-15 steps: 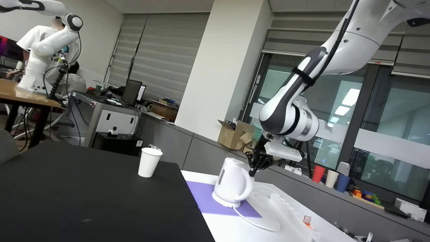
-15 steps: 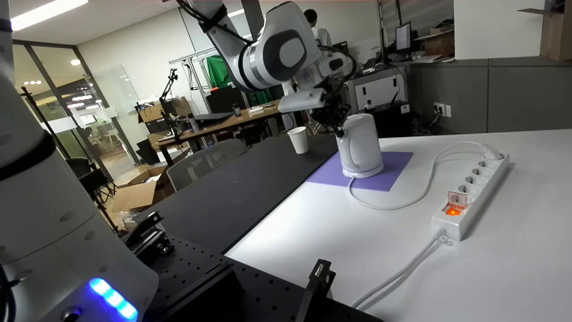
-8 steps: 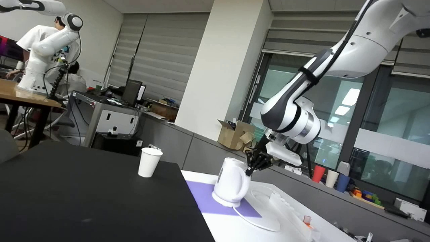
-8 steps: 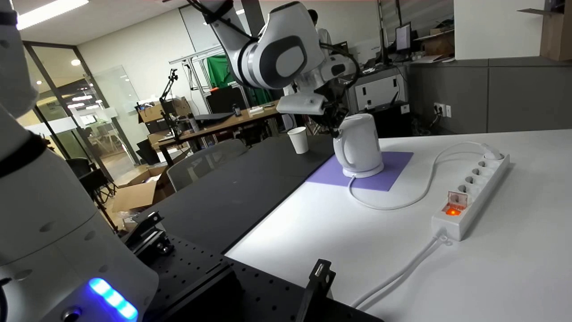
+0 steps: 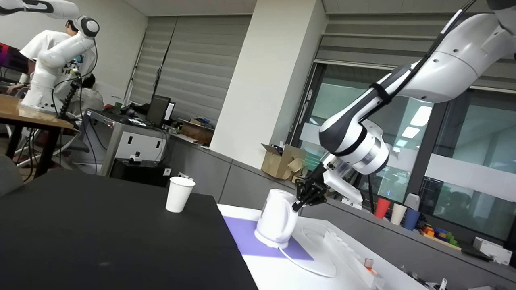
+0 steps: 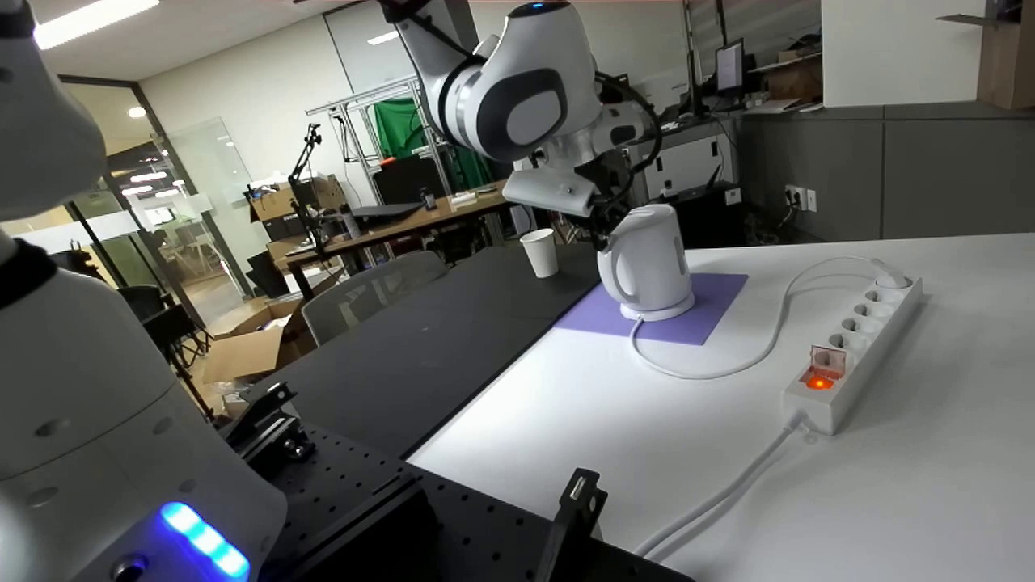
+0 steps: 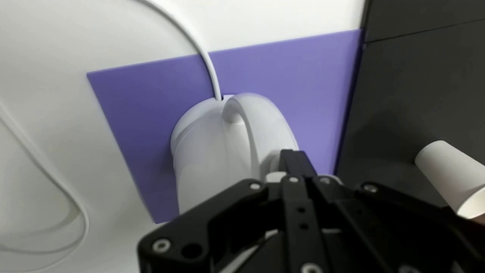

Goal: Turn off the kettle then turn off the extension cable

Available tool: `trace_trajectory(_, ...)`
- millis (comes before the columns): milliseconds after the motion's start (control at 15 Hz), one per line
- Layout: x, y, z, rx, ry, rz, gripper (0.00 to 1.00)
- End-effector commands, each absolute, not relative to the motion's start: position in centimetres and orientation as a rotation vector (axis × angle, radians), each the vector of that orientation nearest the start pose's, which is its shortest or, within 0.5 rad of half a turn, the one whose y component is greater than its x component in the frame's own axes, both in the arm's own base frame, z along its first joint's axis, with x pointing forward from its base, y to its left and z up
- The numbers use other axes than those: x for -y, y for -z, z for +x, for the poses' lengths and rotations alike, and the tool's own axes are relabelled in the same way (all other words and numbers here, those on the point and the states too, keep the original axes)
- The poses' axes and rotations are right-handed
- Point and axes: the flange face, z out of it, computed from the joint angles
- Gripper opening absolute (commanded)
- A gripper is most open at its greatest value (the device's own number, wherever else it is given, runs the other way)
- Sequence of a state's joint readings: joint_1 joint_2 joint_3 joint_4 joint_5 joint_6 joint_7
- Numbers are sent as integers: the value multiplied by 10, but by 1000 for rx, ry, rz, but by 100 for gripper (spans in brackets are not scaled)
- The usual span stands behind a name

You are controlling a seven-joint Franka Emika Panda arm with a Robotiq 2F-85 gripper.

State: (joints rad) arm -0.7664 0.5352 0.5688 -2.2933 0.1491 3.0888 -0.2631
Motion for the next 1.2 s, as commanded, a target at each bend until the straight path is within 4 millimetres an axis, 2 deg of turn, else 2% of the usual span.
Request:
trace_trajectory(0, 119, -144, 545, -275, 483, -2820, 0)
trace_trajectory(200, 113, -165, 544, -257, 492, -2853, 0)
trace_trajectory(333, 104, -186, 542, -254, 473, -2876, 0)
trace_trajectory(600, 83, -215, 532, -208, 307, -2899, 0)
trace_trajectory(867, 67, -262, 520, -184, 238, -2941, 0)
trace_trajectory(1000, 67, -286, 507, -181, 163, -2992, 0)
trace_trajectory(1133, 75, -304, 494, -198, 114, -3062, 0)
